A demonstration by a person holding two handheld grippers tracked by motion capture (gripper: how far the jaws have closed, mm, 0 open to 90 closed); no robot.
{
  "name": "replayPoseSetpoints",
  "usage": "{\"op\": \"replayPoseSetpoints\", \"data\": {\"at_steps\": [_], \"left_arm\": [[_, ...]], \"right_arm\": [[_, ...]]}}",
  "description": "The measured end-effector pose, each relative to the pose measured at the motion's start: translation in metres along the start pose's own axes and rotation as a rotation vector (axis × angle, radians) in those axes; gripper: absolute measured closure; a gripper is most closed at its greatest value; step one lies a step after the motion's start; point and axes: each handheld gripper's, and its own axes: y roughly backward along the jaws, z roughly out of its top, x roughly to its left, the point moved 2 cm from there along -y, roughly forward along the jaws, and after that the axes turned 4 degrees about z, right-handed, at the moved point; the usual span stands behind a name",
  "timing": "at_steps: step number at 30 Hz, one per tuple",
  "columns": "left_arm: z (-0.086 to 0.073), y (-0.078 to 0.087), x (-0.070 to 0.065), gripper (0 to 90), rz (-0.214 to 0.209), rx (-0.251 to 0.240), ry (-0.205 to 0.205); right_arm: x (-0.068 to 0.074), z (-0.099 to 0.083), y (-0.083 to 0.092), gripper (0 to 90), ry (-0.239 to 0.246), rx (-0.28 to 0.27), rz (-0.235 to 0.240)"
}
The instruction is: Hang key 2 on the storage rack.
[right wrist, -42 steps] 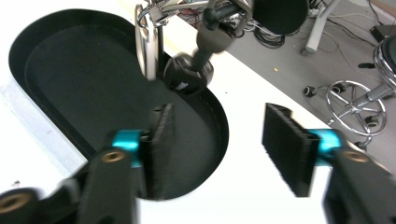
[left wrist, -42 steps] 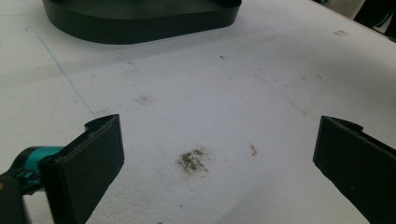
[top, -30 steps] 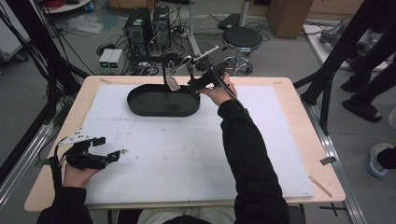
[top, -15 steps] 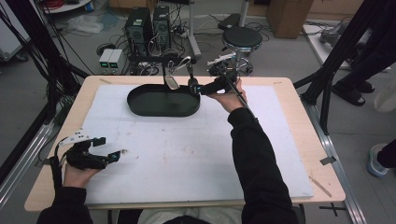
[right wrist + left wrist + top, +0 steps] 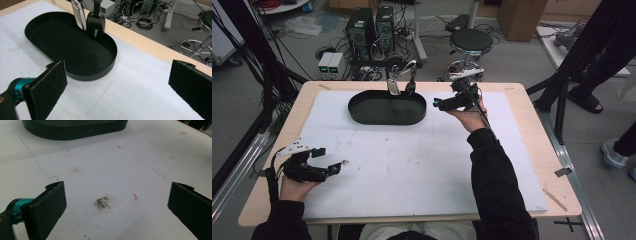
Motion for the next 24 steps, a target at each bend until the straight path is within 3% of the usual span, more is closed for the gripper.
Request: {"op": "replayPoseSetpoints", "data": {"at_steps": [18, 24], "left_arm": [[-0.001, -0.001, -0.001, 2.3, 0.005, 0.013, -0.006], [-0.001, 0.000, -0.002, 2.4, 0.004, 0.016, -0.007]], "right_arm": [[-0.011, -0.053, 0.032, 1.1, -0.066, -0.020, 0.002], [-0.010, -0.067, 0.042, 1.1, -0.066, -0.016, -0.004]]}}
